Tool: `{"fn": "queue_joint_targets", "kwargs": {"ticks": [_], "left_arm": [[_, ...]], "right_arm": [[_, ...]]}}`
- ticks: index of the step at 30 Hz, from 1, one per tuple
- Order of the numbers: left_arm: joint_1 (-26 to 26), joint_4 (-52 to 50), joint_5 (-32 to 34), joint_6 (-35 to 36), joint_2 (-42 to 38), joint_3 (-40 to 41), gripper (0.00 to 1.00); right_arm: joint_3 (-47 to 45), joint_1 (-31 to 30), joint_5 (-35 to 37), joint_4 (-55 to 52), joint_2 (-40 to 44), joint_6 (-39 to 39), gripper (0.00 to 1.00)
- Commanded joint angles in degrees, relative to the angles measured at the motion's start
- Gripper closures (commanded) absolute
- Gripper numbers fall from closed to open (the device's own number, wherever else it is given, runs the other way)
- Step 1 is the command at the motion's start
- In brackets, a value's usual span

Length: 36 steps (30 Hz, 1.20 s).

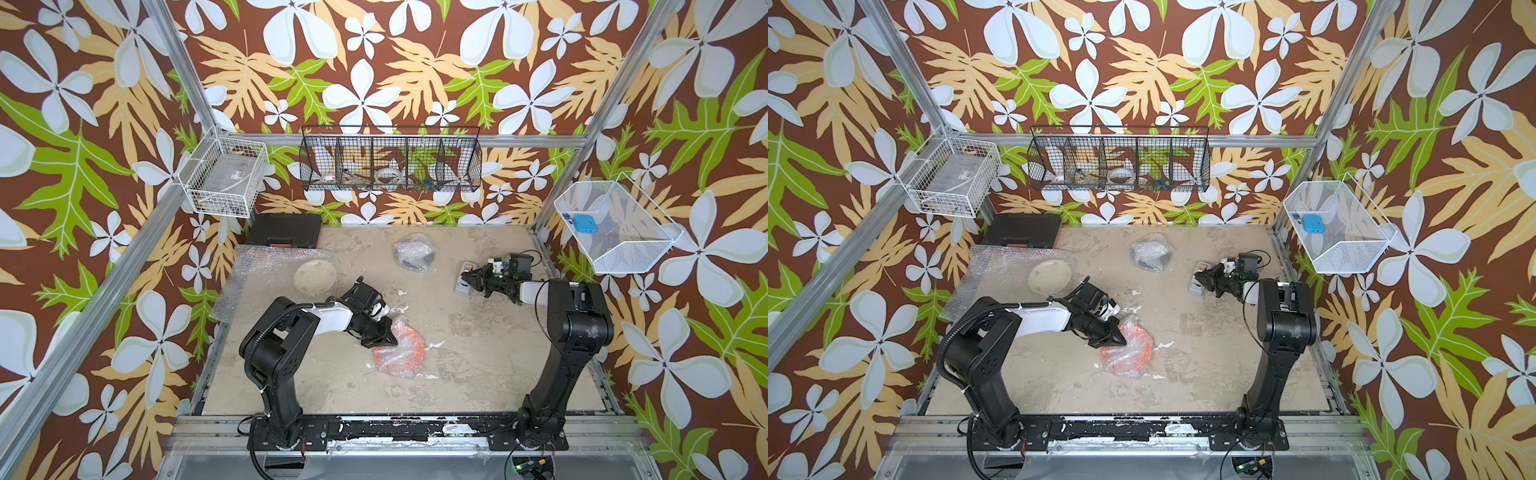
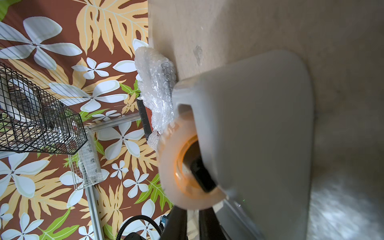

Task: Wrap dinner plates in bubble wrap
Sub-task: Pull the tape from the tape cutter.

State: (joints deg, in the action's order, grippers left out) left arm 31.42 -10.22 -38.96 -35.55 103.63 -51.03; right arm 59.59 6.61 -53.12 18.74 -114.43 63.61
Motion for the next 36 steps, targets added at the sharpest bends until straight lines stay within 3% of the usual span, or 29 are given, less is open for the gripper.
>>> {"fn": "queue_joint_targets", "kwargs": {"ticks": [1, 11, 17, 36], "left_arm": [[0.0, -4.1, 6.1, 0.6, 0.4, 0.5, 0.95], [0.0, -4.0, 6.0, 0.6, 0.3, 0.5, 0.95], [0.0, -3.8, 6.0, 0.4, 0.4, 0.6, 0.96], [0.0, -3.1, 5.9, 0.1, 0.2, 1.2, 0.95]], "right_arm": [[-0.1, 0.0, 0.7, 2.1, 0.0, -0.5, 0.9], [-0.6, 0.0, 0.5, 2.1, 0.7, -0.7, 1.0], [-3.2, 0.0, 0.3, 2.6, 3.1, -0.4, 1.0], [-21.9, -5.0, -0.5, 2.3, 20.9, 0.4, 1.0]]}}
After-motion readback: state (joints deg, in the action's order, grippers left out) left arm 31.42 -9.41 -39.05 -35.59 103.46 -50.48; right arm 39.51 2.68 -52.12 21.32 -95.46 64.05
